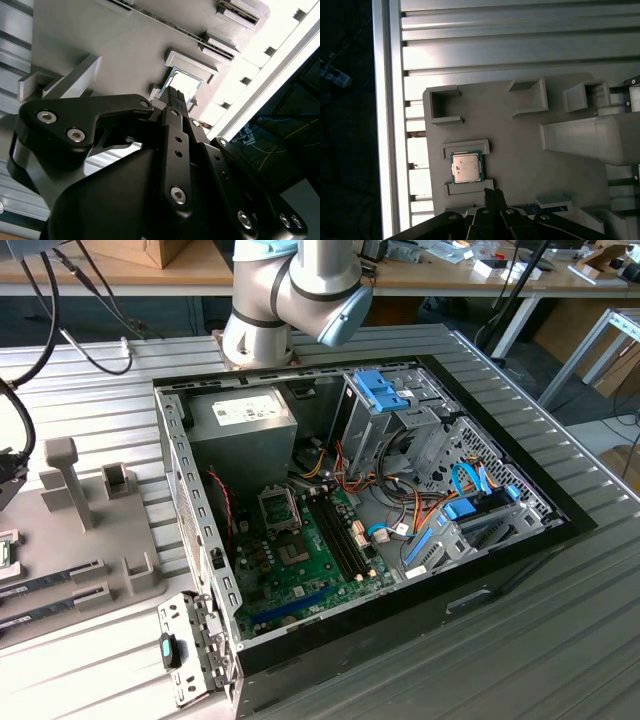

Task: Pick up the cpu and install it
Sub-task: 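Pick up the cpu and move it towards the insertion slot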

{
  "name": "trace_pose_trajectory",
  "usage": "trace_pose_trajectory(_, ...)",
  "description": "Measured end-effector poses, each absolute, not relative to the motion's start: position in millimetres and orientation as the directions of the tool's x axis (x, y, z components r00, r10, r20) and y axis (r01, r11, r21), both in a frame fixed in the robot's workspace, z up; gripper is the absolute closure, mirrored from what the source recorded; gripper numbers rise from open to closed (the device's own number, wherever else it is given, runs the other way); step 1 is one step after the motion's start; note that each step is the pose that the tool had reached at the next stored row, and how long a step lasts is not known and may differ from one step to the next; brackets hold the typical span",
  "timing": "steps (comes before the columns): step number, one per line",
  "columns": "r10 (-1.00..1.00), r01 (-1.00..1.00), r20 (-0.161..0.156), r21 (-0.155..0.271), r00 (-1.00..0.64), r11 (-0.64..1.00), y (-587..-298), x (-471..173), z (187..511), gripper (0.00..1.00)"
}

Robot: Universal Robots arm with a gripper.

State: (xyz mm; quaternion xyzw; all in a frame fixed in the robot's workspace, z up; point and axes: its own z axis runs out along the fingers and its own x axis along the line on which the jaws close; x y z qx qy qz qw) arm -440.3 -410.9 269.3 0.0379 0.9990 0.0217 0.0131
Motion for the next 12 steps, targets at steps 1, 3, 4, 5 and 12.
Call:
trace_pose_trajectory(1, 0.076, 0.075, -0.024, 0.044, -0.997, 0.996, -410.9, -440.3, 268.6, 0.89)
trace_pose_trajectory(3, 0.076, 0.075, -0.024, 0.044, -0.997, 0.996, -411.0, -440.3, 267.7, 0.89)
trace_pose_trajectory(4, 0.076, 0.075, -0.024, 0.044, -0.997, 0.996, -410.9, -440.3, 267.2, 0.89)
trace_pose_trajectory(5, 0.076, 0.075, -0.024, 0.044, -0.997, 0.996, -410.9, -440.3, 266.7, 0.89)
trace_pose_trajectory(12, 0.076, 0.075, -0.024, 0.044, -0.997, 0.996, -410.9, -440.3, 262.9, 0.89)
